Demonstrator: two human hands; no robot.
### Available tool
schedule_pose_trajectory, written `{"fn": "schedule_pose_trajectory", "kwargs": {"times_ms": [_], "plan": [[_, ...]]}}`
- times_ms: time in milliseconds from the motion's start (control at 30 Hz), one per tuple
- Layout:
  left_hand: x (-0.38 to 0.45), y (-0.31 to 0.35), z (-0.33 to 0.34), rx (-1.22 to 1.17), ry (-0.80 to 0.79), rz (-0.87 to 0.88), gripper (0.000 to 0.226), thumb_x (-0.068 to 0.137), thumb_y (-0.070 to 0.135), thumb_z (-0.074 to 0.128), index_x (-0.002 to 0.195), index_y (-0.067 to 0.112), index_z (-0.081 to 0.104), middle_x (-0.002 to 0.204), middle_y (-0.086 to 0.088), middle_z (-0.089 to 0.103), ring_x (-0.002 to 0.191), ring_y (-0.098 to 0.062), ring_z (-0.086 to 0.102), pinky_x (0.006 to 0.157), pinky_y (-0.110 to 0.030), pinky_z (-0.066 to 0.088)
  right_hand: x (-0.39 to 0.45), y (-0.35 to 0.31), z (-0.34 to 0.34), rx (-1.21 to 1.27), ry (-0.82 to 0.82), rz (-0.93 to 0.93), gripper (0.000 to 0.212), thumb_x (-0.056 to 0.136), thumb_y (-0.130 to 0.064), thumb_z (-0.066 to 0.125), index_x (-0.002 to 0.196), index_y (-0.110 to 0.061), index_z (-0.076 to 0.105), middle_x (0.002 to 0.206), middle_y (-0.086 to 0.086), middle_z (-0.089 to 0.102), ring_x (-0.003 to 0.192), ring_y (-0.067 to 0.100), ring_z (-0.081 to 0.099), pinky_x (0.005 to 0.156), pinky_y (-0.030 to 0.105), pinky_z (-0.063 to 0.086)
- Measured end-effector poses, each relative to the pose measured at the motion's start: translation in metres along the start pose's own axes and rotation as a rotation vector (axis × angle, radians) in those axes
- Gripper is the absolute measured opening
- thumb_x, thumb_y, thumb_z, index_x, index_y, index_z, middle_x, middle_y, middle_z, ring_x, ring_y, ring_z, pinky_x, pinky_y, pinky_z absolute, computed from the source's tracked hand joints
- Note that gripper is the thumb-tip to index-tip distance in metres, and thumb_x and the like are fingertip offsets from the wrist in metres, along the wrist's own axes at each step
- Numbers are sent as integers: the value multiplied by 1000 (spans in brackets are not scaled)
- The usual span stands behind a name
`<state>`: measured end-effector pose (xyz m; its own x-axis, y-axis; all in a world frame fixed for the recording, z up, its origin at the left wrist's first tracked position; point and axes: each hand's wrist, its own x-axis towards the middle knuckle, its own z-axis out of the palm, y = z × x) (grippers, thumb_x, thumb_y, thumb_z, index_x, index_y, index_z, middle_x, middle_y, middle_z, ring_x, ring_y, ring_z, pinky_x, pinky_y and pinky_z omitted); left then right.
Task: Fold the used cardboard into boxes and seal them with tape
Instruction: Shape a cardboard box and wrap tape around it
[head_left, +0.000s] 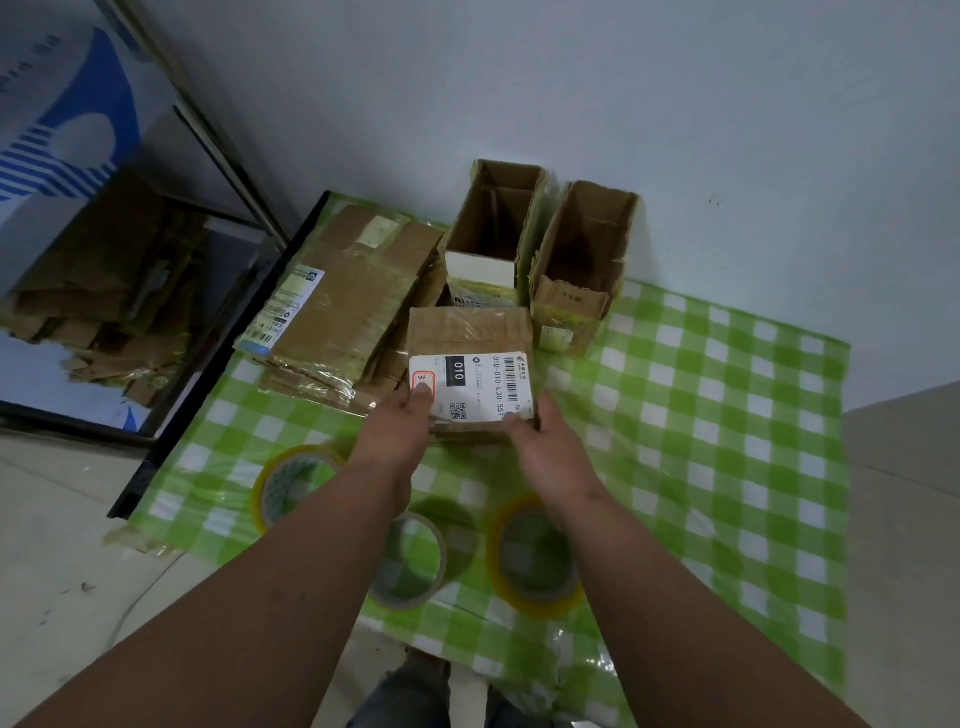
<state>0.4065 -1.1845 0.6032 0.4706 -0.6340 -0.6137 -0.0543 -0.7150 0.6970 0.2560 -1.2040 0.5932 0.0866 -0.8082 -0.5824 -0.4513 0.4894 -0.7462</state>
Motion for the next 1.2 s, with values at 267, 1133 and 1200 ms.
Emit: {"fn": "schedule_pose_trajectory", "kwargs": {"times_ms": [267, 1133, 1200], "plan": [[5, -9, -9, 77, 79, 44, 35, 102, 44, 45, 116, 15, 60, 99, -1, 60, 86, -19, 54, 67, -29, 37, -6, -5, 6, 53, 155, 34, 24, 100, -26, 52, 115, -11, 64, 106, 2, 66, 93, 18, 58, 79, 30, 42], [-43, 38, 49, 380, -192, 458, 49, 99, 31, 53, 147, 27, 43, 118, -1, 37, 106, -16, 48, 95, -25, 40, -53, 39, -106, 668, -121, -77, 94, 41, -11, 85, 129, -20, 54, 118, 5, 69, 111, 25, 65, 77, 31, 55], [-55, 45, 72, 412, -302, 453, 54, 100, 33, 51, 151, 29, 34, 124, 0, 38, 104, -15, 49, 92, -26, 41, -55, 47, -127, 682, -104, -99, 85, 47, -5, 81, 127, -20, 56, 115, 6, 70, 107, 24, 67, 75, 31, 55]]}}
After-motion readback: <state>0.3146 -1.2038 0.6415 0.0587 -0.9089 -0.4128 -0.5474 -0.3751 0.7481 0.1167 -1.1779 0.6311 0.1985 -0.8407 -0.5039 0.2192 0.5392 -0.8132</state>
